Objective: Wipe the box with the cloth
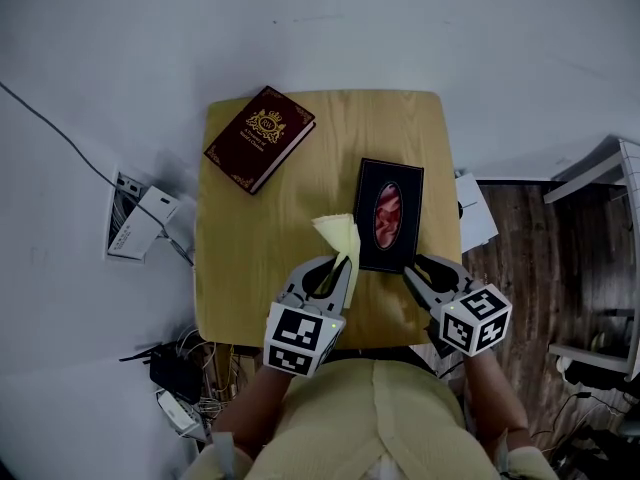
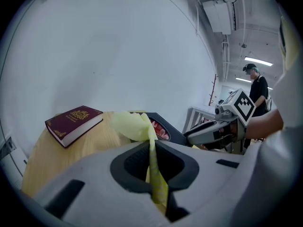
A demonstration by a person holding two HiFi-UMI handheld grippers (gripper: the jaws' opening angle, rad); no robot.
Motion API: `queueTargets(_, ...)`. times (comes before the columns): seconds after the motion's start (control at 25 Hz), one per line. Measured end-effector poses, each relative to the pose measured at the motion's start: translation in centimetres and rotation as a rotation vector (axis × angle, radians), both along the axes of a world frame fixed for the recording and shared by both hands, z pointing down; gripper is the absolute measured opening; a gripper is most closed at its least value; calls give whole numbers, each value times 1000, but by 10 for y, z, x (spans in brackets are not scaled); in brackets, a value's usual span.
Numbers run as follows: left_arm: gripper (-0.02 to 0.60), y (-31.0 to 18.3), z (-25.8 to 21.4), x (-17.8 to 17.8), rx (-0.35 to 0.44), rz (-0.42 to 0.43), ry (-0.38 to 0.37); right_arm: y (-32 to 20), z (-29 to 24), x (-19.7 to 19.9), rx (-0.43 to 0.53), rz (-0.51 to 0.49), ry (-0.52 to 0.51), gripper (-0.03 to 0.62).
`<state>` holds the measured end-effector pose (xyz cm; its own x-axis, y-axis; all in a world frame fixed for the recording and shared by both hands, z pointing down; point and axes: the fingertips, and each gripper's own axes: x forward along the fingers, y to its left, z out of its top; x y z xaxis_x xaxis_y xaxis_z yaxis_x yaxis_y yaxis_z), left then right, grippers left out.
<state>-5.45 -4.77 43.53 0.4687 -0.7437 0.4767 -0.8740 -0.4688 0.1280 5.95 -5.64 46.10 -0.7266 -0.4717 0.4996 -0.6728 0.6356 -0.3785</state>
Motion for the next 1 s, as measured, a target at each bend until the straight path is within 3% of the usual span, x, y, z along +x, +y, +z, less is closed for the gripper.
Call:
queueTargets(0.56,29,-5,15,-16,-35,-13,-48,16,1,-17,-22,19,-6,120)
queueTargets(1.0,29,-11,12,-30,-9,-60,-78,30,0,-35,-40,-22,-12,112)
